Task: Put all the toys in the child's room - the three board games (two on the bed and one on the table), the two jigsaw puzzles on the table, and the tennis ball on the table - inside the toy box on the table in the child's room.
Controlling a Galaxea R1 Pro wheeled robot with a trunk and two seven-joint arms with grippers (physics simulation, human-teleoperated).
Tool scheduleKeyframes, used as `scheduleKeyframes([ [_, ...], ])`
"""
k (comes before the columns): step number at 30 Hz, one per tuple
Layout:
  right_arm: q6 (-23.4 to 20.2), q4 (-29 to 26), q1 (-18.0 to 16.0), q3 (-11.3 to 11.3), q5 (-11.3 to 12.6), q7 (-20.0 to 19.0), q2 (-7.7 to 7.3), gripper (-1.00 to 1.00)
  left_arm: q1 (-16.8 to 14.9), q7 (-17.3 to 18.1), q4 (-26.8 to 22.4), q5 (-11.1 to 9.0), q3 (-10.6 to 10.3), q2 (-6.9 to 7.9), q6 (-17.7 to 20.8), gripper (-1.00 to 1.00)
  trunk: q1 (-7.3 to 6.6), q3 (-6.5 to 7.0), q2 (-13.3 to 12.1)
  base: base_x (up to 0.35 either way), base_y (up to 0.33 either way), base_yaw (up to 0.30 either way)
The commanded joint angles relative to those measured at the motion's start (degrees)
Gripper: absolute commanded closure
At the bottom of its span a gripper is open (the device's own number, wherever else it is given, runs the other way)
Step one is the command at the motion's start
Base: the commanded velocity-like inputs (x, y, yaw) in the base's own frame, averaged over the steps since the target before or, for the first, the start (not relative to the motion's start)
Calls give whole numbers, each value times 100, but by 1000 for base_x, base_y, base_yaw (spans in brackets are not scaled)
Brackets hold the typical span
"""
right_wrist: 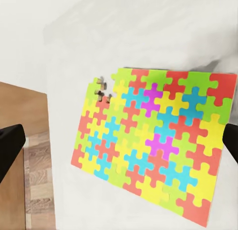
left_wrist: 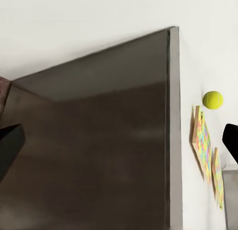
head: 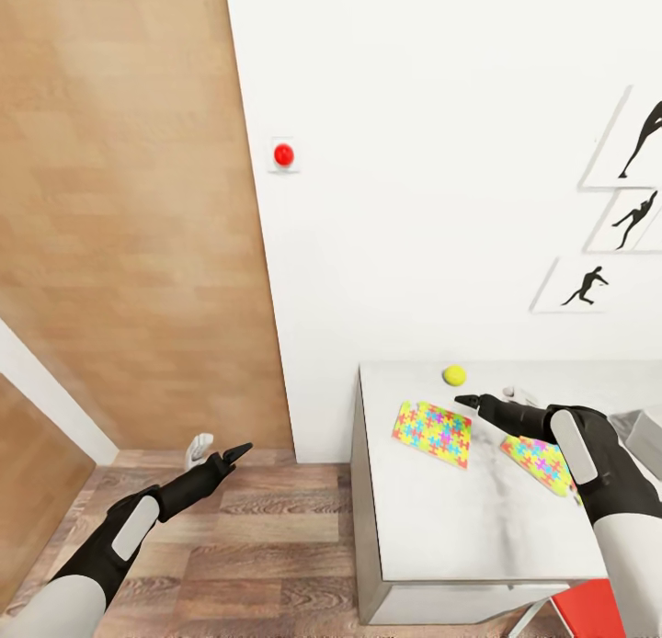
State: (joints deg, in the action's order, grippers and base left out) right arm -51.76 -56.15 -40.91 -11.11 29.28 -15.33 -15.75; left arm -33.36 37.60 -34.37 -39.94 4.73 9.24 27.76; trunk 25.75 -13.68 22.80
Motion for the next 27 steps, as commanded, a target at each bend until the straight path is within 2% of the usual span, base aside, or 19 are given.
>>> scheduleKeyframes([
  [1,-26,-1,-13,-13,-44,-50,1,-100,-4,9,1,-31,10,-1,45,-100,3,-21,12,0,0,0],
  [27,-27,-1,-40,-14,-39,-49,1,-100,-4,10,1,-31,10,-1,45,-100,3,-264,12,0,0,0],
])
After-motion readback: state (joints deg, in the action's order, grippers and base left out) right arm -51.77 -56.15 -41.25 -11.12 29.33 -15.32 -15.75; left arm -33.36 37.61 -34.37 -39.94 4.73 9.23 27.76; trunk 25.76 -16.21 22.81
